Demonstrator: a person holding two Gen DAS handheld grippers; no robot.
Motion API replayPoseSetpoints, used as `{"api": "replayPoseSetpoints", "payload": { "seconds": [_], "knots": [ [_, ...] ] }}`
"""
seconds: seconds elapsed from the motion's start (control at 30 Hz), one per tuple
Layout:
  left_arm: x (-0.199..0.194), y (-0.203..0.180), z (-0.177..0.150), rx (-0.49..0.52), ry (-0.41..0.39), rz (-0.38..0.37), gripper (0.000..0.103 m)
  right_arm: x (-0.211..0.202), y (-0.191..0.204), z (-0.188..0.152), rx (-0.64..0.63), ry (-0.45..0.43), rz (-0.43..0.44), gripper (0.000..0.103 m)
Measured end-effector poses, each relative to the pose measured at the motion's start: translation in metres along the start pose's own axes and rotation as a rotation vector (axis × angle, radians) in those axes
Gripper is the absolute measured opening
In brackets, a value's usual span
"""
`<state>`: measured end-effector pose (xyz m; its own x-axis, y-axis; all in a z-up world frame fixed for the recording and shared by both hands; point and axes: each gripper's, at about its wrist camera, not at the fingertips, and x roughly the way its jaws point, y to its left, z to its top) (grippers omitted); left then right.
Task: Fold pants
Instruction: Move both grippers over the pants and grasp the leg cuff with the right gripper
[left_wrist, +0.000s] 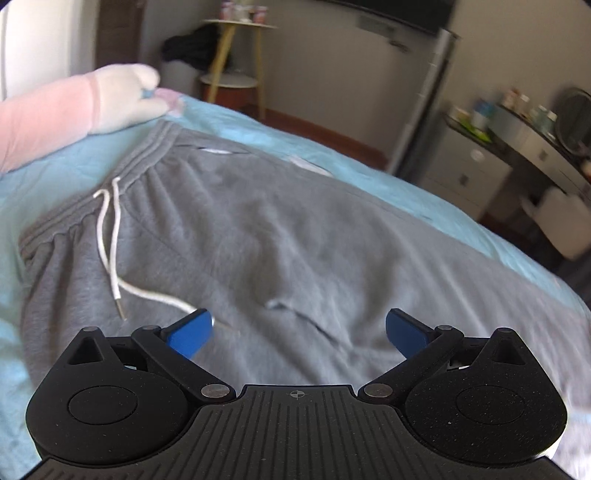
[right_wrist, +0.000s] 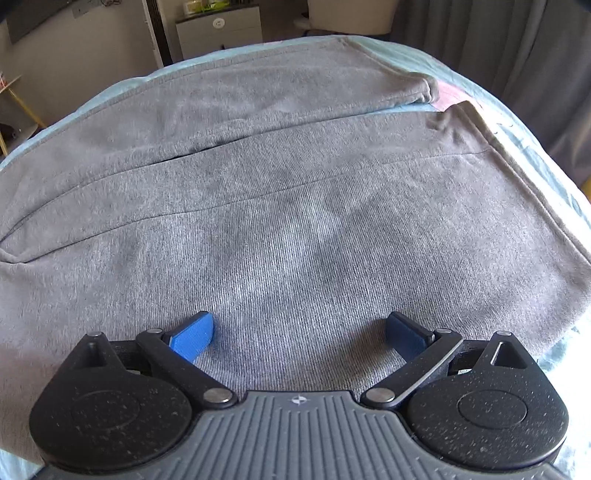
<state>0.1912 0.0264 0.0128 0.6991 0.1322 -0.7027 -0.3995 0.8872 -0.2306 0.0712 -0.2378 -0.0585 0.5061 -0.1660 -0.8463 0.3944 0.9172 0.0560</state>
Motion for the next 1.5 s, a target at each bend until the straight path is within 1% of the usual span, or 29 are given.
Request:
{"api": "replayPoseSetpoints", "payload": {
  "seconds": [0.07, 0.17, 0.2, 0.23, 0.27, 0.3, 0.37, 0.43, 0.5, 0.53, 0.6, 0.63, 0.67, 0.7, 0.77, 0.83, 0.97, 1.03, 1.07, 1.13, 1.17, 1.23, 1.27, 1.33, 1.4, 1.43, 1.5],
  "knots": [
    [0.021, 0.0, 0.003, -0.04, -0.012, 0.023, 0.103, 0.0, -0.004, -0.001, 0.021, -0.013, 0.011, 0.099],
    [0.043, 0.002, -0.002, -0.01, -0.053, 0.058, 0.103, -0.001, 0.001, -0.002, 0.013, -0.013, -0.001, 0.099],
    [0.046, 0.005, -0.003, -0.004, -0.074, 0.067, 0.103, 0.0, 0.002, 0.001, -0.003, -0.001, -0.004, 0.099],
    [0.048, 0.009, -0.004, -0.002, -0.095, 0.07, 0.103, 0.0, 0.003, 0.007, -0.019, 0.033, -0.003, 0.099],
    [0.049, 0.014, -0.003, -0.009, -0.104, 0.068, 0.103, -0.002, 0.003, 0.017, -0.008, 0.07, 0.002, 0.099],
    [0.048, 0.019, -0.001, -0.022, -0.11, 0.061, 0.103, -0.004, 0.001, 0.029, 0.017, 0.08, 0.025, 0.099],
    [0.045, 0.03, 0.001, -0.062, -0.14, 0.039, 0.103, -0.012, -0.002, 0.071, 0.092, -0.001, 0.091, 0.099],
    [0.045, 0.037, 0.002, -0.081, -0.165, 0.048, 0.103, -0.008, 0.002, 0.124, 0.155, -0.089, 0.108, 0.099],
    [0.05, 0.043, 0.003, -0.083, -0.174, 0.047, 0.103, 0.013, 0.009, 0.18, 0.212, -0.155, 0.135, 0.099],
    [0.052, 0.046, 0.002, -0.09, -0.17, 0.041, 0.103, 0.029, 0.013, 0.206, 0.251, -0.157, 0.13, 0.099],
    [0.061, 0.054, 0.002, -0.105, -0.156, 0.032, 0.103, 0.068, 0.024, 0.256, 0.32, -0.138, 0.106, 0.097],
    [0.064, 0.057, 0.002, -0.116, -0.153, 0.041, 0.103, 0.088, 0.029, 0.278, 0.337, -0.129, 0.078, 0.087],
    [0.067, 0.06, 0.002, -0.123, -0.154, 0.05, 0.103, 0.106, 0.034, 0.296, 0.357, -0.128, 0.038, 0.082],
    [0.07, 0.062, 0.001, -0.126, -0.159, 0.053, 0.103, 0.123, 0.038, 0.31, 0.378, -0.124, -0.002, 0.074],
    [0.075, 0.064, 0.0, -0.131, -0.169, 0.068, 0.103, 0.152, 0.041, 0.33, 0.443, -0.113, -0.061, 0.071],
    [0.081, 0.064, -0.001, -0.119, -0.174, 0.075, 0.103, 0.173, 0.041, 0.341, 0.508, -0.107, -0.111, 0.071],
    [0.087, 0.064, -0.003, -0.103, -0.185, 0.082, 0.103, 0.202, 0.046, 0.354, 0.524, -0.099, -0.207, 0.065],
    [0.087, 0.064, -0.004, -0.101, -0.189, 0.082, 0.103, 0.208, 0.05, 0.356, 0.507, -0.102, -0.261, 0.052],
    [0.088, 0.064, -0.004, -0.1, -0.188, 0.081, 0.103, 0.209, 0.051, 0.354, 0.488, -0.11, -0.282, 0.047],
    [0.092, 0.066, -0.003, -0.1, -0.166, 0.074, 0.103, 0.209, 0.049, 0.348, 0.459, -0.132, -0.299, 0.025],
    [0.093, 0.068, -0.002, -0.097, -0.155, 0.068, 0.103, 0.208, 0.046, 0.346, 0.456, -0.14, -0.3, 0.019],
    [0.093, 0.071, 0.0, -0.1, -0.14, 0.049, 0.103, 0.202, 0.035, 0.34, 0.466, -0.159, -0.246, 0.004],
    [0.093, 0.074, 0.001, -0.099, -0.131, 0.038, 0.103, 0.193, 0.03, 0.335, 0.485, -0.178, -0.216, 0.004],
    [0.09, 0.079, 0.003, -0.116, -0.117, 0.013, 0.103, 0.161, 0.02, 0.316, 0.531, -0.258, -0.115, 0.004],
    [0.087, 0.087, 0.005, -0.176, -0.117, -0.013, 0.103, 0.117, 0.002, 0.279, 0.602, -0.361, 0.037, 0.004],
    [0.084, 0.09, 0.006, -0.205, -0.119, -0.025, 0.103, 0.094, -0.006, 0.255, 0.623, -0.406, 0.094, 0.004],
    [0.081, 0.094, 0.007, -0.237, -0.116, -0.043, 0.103, 0.049, -0.018, 0.198, 0.652, -0.48, 0.161, 0.004]
  ]
}}
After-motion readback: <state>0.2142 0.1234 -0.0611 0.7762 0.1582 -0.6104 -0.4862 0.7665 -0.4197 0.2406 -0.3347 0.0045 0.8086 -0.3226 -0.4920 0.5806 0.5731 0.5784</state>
